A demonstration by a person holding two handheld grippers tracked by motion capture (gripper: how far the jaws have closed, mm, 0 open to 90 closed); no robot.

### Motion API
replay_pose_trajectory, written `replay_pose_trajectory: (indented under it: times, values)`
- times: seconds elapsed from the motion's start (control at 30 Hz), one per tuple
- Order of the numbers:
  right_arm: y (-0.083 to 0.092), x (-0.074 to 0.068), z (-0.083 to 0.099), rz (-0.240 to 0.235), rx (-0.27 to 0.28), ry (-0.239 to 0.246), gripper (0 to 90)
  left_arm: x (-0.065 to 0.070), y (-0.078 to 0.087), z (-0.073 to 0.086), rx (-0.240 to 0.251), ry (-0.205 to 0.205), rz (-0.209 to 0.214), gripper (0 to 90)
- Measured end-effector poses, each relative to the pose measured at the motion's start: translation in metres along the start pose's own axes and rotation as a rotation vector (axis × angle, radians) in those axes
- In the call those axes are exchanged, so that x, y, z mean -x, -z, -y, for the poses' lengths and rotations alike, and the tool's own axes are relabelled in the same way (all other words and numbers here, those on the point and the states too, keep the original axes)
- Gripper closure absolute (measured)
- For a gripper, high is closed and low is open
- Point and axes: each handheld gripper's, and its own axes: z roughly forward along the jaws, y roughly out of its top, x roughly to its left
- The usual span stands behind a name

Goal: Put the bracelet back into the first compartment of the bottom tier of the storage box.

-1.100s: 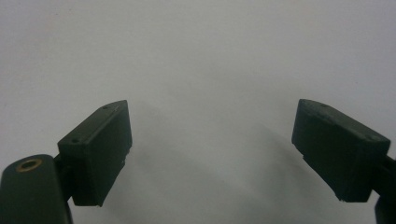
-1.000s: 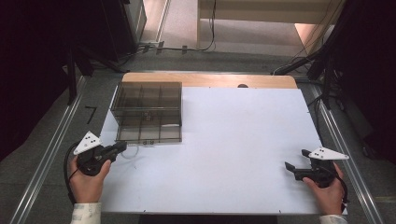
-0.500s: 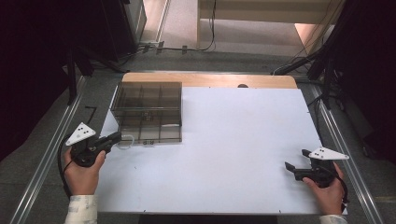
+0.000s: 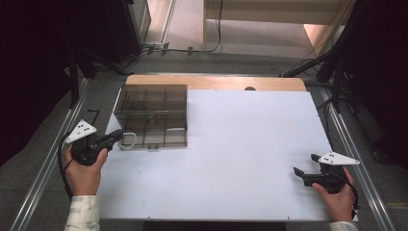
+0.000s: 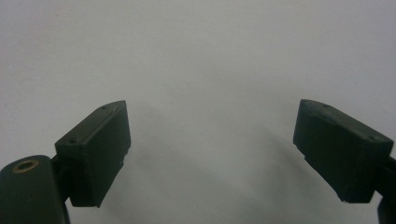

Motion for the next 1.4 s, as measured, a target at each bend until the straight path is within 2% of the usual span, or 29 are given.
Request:
replay_pose_trajectory:
  times: [0.27,0.77,1.4]
  values:
    - [0.000,0.000,0.000,-0.001,0.000,-0.001,10.1,-0.004,-0.007,0.000,-0.009,0.001,-0.013,86.6]
    - [0.000,0.000,0.000,-0.001,-0.001,0.001,10.0,-0.011,-0.022,0.000,0.005,0.014,-0.035,86.6]
    - [0.000,0.000,0.000,0.000,-0.001,0.000,10.0,-0.015,-0.045,0.006,-0.039,0.005,-0.055,86.6]
